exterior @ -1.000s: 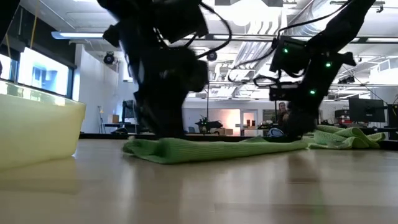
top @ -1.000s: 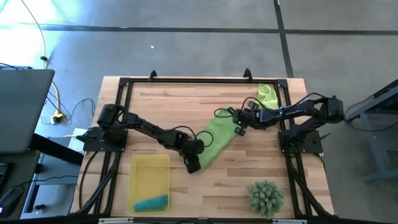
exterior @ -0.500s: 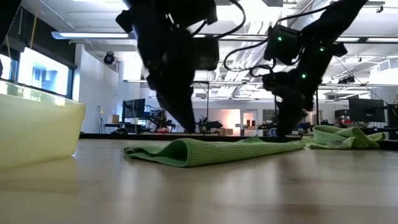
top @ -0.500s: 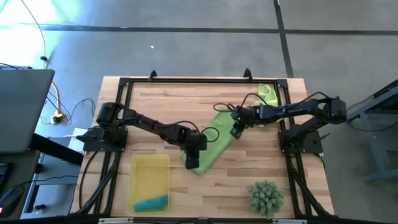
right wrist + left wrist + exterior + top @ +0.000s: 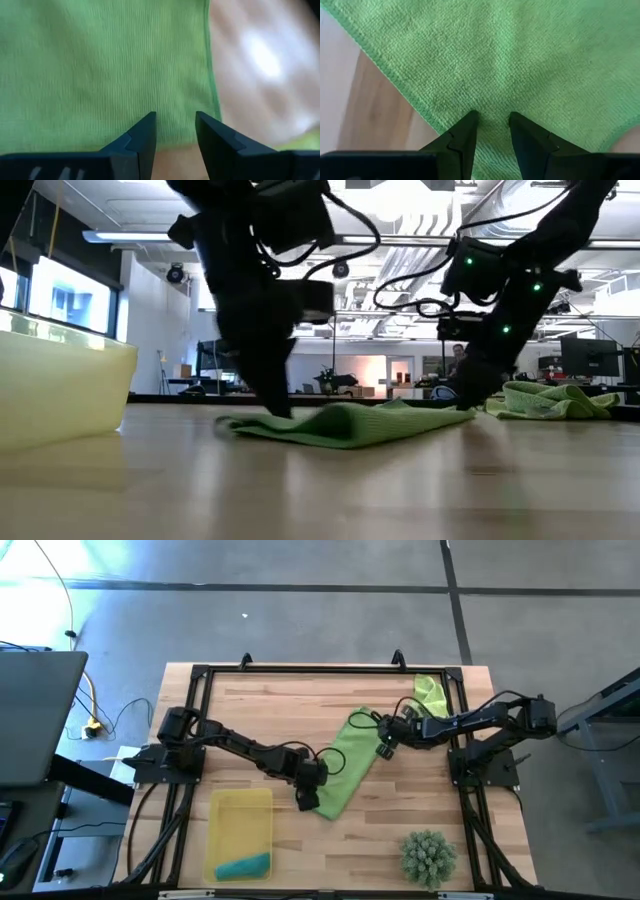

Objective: Roll microfiber towels into tight, uniform cylinder then place into a basket
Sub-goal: Roll the green microfiber towel

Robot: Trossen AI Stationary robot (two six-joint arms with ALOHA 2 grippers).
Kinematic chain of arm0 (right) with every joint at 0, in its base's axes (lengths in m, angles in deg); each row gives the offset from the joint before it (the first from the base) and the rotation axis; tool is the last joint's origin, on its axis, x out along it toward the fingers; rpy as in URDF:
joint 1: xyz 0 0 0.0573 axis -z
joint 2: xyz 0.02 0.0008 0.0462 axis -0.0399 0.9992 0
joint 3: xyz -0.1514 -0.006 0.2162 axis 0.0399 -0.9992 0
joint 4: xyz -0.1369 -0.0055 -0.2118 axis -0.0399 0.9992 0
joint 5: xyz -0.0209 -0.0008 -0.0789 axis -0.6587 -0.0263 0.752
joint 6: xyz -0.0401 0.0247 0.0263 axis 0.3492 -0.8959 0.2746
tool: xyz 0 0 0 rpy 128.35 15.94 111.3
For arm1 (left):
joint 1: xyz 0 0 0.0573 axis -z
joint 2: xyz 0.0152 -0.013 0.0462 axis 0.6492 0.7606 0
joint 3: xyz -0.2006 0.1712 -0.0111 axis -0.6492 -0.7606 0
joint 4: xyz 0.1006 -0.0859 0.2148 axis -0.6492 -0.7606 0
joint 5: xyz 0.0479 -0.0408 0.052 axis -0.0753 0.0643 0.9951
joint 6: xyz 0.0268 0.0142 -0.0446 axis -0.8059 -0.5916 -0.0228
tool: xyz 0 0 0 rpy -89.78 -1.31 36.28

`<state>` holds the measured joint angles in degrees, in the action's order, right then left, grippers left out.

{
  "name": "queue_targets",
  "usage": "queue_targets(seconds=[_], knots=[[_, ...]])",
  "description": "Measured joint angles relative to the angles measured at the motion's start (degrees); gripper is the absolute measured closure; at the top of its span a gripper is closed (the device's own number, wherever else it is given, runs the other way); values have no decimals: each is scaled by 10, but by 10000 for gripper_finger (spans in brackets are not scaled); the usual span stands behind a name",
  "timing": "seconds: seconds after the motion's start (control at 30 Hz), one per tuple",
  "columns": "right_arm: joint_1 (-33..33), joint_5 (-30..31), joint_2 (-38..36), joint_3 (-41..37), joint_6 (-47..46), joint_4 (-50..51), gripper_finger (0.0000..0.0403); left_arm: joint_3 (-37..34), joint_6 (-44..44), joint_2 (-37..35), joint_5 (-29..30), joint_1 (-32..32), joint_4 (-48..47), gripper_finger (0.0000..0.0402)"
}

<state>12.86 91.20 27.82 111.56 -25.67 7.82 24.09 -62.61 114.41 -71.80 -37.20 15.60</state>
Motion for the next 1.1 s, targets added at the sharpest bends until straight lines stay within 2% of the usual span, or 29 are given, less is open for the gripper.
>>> queue_targets(seconds=[0.17,0.33,0.43,0.57,0.67,0.77,0.87,1.0,1.1], knots=[[34,3,0,-2,143,-102,275,-2,31,17,1,18,108,294],[56,1,0,7,195,-157,275,-4,3,12,-18,25,191,294],[52,-16,-3,30,148,-116,275,-3,-6,-3,-37,25,201,294],[31,-131,-4,49,80,-50,275,-3,-20,-19,-45,25,170,294],[-1,-168,-4,49,51,-42,275,-3,-58,-29,-44,25,152,294],[-44,-167,-4,49,23,-32,275,-3,-105,-30,-44,27,142,294],[-78,-134,-4,49,-22,-15,275,-3,-138,-30,-44,30,136,294],[-99,-62,-2,49,-69,19,275,-3,-140,-21,-42,35,138,294],[-96,-46,6,48,-69,31,275,-4,-127,-10,-37,39,131,294]])
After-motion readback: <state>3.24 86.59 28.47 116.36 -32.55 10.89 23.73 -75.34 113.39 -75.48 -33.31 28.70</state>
